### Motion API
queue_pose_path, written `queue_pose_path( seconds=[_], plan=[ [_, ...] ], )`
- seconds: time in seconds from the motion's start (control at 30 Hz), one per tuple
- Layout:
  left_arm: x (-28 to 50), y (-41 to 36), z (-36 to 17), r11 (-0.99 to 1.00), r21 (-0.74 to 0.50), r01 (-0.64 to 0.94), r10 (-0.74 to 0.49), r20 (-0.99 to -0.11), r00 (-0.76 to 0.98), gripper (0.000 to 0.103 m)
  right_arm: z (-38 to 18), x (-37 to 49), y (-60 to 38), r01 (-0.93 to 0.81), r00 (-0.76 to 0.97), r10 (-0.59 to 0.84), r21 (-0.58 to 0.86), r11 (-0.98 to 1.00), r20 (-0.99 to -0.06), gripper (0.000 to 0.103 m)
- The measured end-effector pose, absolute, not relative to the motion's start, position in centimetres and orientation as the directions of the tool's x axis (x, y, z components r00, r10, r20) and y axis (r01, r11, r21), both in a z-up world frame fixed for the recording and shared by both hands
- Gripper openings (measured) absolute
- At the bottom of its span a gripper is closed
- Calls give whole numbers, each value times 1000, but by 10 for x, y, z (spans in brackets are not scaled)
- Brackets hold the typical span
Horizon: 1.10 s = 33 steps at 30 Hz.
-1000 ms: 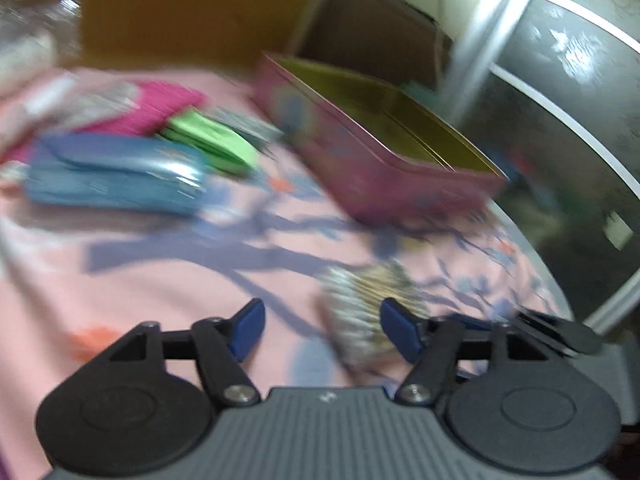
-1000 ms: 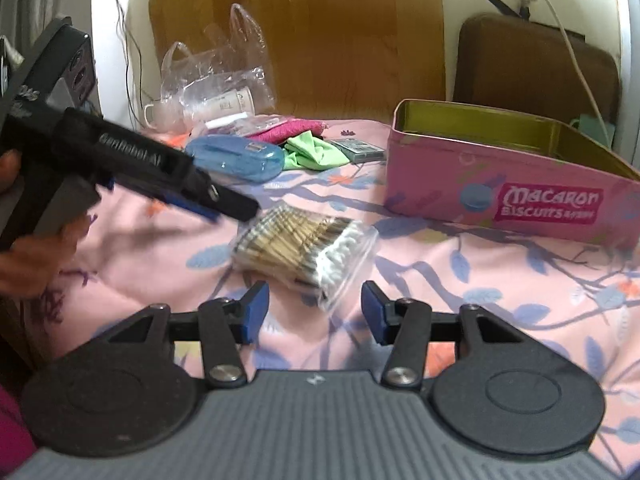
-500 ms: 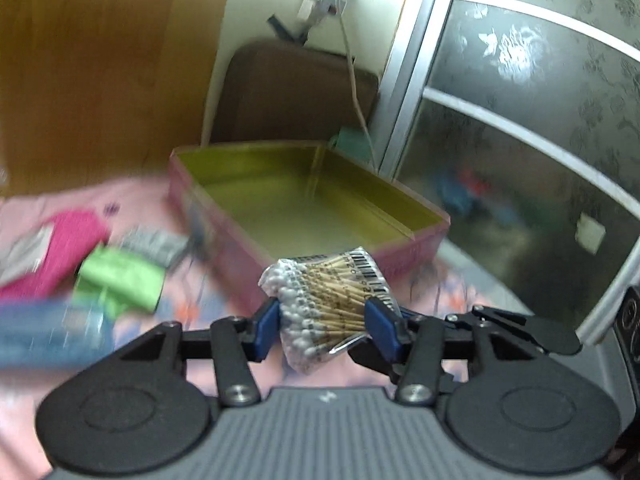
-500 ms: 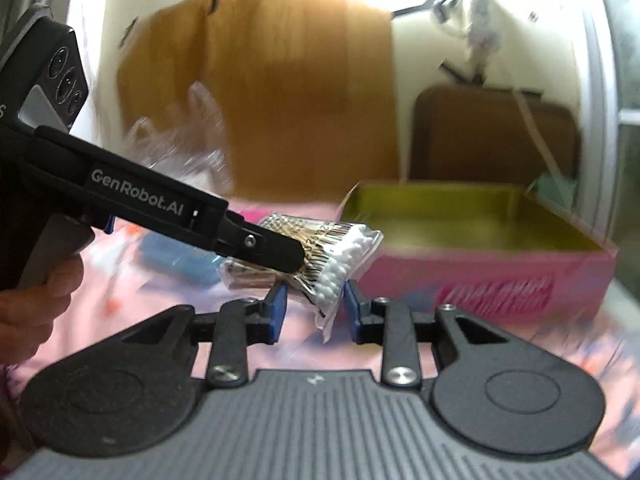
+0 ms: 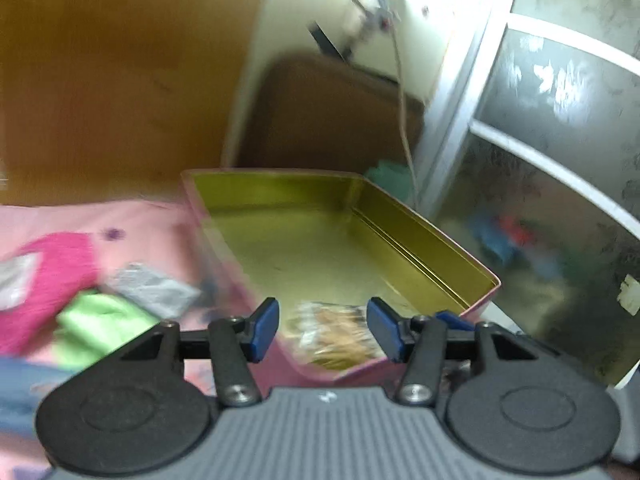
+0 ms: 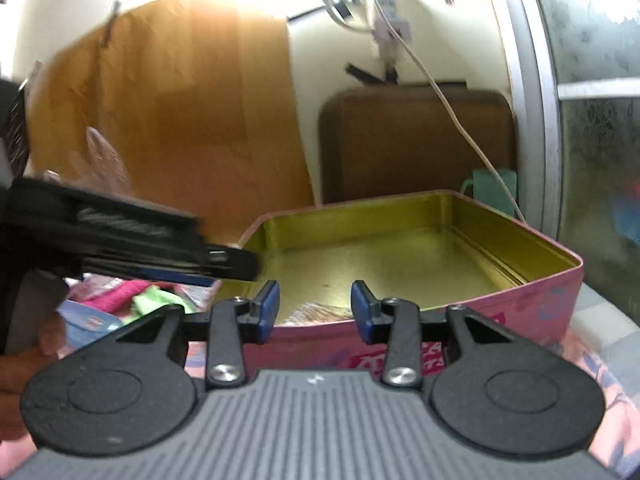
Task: Organize soft objects
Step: 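Carry the swab bundle into the pink tin and open the right tool, then reach the right tool to the blue plastic case and grasp it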
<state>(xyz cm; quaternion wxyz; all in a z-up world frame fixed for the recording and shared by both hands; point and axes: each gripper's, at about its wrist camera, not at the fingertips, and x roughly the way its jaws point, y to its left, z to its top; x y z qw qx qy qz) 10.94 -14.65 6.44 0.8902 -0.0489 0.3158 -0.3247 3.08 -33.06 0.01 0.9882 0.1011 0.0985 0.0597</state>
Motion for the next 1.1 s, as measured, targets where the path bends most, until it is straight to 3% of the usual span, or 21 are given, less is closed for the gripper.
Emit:
queue_pose_path(
  seconds=[0.07,0.17,0.33,0.4,0.47,0.57,0.63,0.73,0.83,0.9,1.1],
  plan=[
    [93,-116,65,789,-292,540,-609,-487,626,53,2,23,-319,-173,964,210,217,961,-163,44],
    [71,-56,58,816,-306,490,-578,-439,688,57,0,27,-286,-311,910,355,213,926,-214,44],
    [67,42,30,944,-251,216,-317,-491,811,80,-6,61,-221,-475,791,524,222,851,-316,46],
    [75,73,23,959,-254,129,-240,-477,845,85,-6,73,-193,-515,751,554,205,832,-361,62],
    [87,99,19,959,-276,67,-197,-473,859,87,-6,87,-172,-521,738,548,185,834,-394,69],
    [107,122,9,919,-386,82,-273,-473,837,87,-7,108,-150,-507,733,516,148,849,-444,72],
    [111,123,0,911,-396,115,-306,-461,833,84,-14,120,-142,-494,718,501,154,856,-483,74],
    [117,113,-17,907,-397,141,-345,-506,791,91,-12,123,-136,-497,714,502,153,854,-488,81],
    [117,105,-15,889,-410,204,-400,-477,783,88,-14,123,-132,-492,716,498,152,857,-490,83],
    [124,97,-18,892,-396,219,-411,-507,758,86,-14,124,-136,-461,728,492,190,867,-478,74],
    [119,103,-23,874,-415,255,-451,-492,745,80,-18,85,-147,-386,761,462,256,886,-455,65]
  ],
)
